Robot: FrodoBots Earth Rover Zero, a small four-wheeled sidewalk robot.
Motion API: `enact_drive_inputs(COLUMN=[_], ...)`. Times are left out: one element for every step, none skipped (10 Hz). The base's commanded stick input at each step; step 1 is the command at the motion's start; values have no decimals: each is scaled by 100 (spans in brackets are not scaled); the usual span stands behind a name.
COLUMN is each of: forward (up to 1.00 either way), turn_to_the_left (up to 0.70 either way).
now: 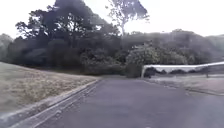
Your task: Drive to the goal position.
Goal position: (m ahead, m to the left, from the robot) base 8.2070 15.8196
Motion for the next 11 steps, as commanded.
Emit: enact_drive_inputs(forward=[70,70,70,70,70,70,70,70,70,70,70], turn_to_the_left=[0,0,0,0,0,0,0,0,0,0,0])
